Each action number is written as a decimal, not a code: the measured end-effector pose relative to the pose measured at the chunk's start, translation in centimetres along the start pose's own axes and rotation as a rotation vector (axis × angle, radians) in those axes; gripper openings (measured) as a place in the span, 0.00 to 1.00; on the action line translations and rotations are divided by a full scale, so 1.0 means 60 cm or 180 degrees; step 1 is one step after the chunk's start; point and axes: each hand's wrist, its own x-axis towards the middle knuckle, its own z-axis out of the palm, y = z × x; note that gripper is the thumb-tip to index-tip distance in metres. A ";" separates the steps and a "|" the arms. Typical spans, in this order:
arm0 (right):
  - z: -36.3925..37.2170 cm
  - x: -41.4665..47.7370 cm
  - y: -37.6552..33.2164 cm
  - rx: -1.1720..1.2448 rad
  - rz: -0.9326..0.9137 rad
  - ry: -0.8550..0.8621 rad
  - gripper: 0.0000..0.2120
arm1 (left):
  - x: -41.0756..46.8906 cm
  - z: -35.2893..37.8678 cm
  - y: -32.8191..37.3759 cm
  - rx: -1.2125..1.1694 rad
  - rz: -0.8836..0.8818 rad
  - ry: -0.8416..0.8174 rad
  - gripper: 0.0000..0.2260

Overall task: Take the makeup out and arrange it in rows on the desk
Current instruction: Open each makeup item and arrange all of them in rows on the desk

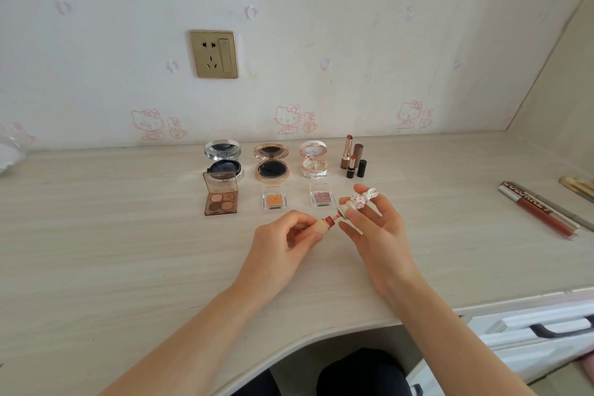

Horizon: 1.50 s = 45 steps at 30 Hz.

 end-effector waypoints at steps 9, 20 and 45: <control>-0.023 0.013 -0.021 0.0098 0.0613 -0.0115 0.12 | -0.002 0.005 0.012 0.0043 0.0012 -0.0064 0.07; -0.060 0.061 -0.067 -0.0448 0.0823 0.0029 0.13 | 0.019 0.046 0.036 0.0179 0.0147 -0.0118 0.09; -0.067 0.197 -0.058 -0.2863 0.0653 -0.0168 0.11 | 0.078 0.132 0.039 0.1177 0.1012 -0.0419 0.09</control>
